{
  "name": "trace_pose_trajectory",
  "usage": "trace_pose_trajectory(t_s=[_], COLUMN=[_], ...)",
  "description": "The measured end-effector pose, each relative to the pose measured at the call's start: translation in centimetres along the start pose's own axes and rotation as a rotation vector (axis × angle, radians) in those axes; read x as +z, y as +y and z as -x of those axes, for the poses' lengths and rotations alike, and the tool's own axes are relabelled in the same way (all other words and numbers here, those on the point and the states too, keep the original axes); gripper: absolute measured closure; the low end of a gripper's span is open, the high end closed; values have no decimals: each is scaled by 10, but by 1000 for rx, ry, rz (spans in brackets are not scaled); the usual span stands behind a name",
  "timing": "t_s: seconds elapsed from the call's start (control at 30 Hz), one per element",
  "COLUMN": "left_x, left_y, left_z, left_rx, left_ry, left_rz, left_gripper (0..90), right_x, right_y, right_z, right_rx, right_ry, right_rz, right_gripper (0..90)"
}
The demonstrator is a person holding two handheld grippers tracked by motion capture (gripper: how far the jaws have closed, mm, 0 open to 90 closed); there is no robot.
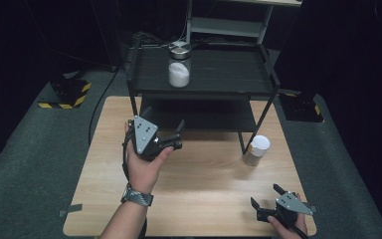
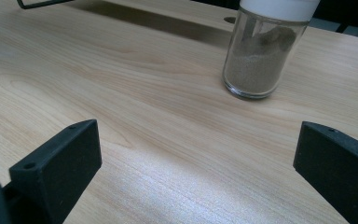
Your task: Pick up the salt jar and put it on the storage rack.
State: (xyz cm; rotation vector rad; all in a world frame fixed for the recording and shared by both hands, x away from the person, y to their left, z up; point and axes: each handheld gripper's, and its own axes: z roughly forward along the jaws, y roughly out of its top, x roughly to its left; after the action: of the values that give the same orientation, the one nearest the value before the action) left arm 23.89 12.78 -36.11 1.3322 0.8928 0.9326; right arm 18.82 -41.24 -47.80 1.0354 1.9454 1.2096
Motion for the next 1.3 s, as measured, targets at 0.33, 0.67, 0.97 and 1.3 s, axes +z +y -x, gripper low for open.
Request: trace_pose_trajectory(t_s=[0.33,0.67,0.97,1.3], left_x=[-28,-54,-68,-73], left_y=[-28,-62,-80,-98], left_z=[-6,-4,-4,-2], left_rx=[-36,-57,-52,-48], left_ry=[-24,-40,-47,-62], left_rz=[-17,-87,-169,-255], left_gripper=[4,4,4,4], right_x=[0,0,0,0], right_y=[0,0,1,0], right_z=[0,-1,-2,-3], right_rx=[0,-6,-5,-9], right_ry=[0,-4,-5,-7], right_rz=[-2,-1,-3,-3], right_gripper=[6,6,7,7])
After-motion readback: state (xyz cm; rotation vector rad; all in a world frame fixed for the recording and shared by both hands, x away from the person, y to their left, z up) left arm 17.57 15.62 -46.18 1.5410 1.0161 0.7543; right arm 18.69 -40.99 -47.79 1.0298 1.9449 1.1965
